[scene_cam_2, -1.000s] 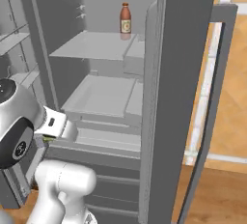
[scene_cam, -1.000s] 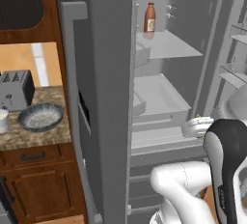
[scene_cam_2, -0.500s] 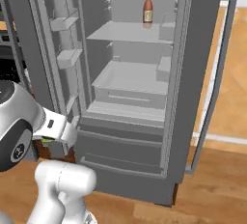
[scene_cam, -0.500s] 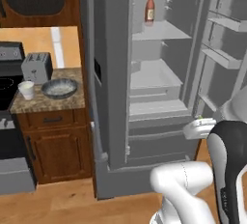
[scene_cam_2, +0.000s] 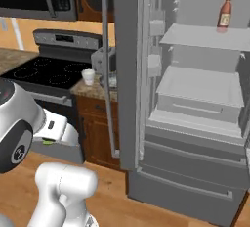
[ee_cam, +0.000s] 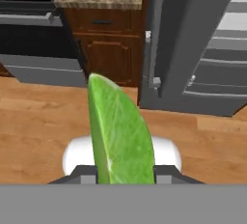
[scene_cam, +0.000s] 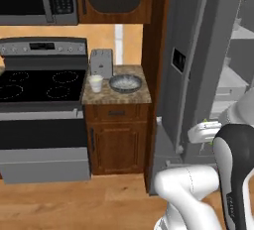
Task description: Grab a lemon wedge from the fridge and one ice cube from the ice bowl, and put them in the glass of lemonade.
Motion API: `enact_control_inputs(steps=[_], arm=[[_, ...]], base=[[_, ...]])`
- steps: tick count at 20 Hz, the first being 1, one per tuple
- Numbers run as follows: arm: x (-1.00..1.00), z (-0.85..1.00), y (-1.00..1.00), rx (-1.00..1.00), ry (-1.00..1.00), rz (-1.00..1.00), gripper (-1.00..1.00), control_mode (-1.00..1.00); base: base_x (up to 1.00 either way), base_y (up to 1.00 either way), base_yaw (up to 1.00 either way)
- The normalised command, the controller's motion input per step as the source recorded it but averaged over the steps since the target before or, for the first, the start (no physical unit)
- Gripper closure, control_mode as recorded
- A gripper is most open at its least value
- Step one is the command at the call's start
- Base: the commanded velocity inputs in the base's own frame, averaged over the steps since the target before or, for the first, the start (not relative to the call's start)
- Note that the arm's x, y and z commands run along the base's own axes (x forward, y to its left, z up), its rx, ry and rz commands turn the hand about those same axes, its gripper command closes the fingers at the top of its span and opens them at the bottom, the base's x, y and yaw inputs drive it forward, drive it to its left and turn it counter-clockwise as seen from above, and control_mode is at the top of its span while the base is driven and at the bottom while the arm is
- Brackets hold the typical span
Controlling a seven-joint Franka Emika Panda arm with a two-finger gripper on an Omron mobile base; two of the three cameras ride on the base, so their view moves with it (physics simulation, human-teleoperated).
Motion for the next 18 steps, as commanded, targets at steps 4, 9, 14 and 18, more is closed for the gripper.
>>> enact_control_inputs(steps=[4, 9, 14, 18], arm=[[0.0, 0.0, 0.0, 0.0, 0.0, 0.0, 1.0, 1.0], [0.0, 0.0, 0.0, 0.0, 0.0, 0.0, 1.0, 1.0], [0.0, 0.0, 0.0, 0.0, 0.0, 0.0, 1.0, 1.0], [0.0, 0.0, 0.0, 0.0, 0.0, 0.0, 1.0, 1.0]], base=[[0.56, 1.0, 0.05], [0.89, 0.95, -0.12], [0.82, 0.64, -0.49], [0.76, 0.34, -0.48]])
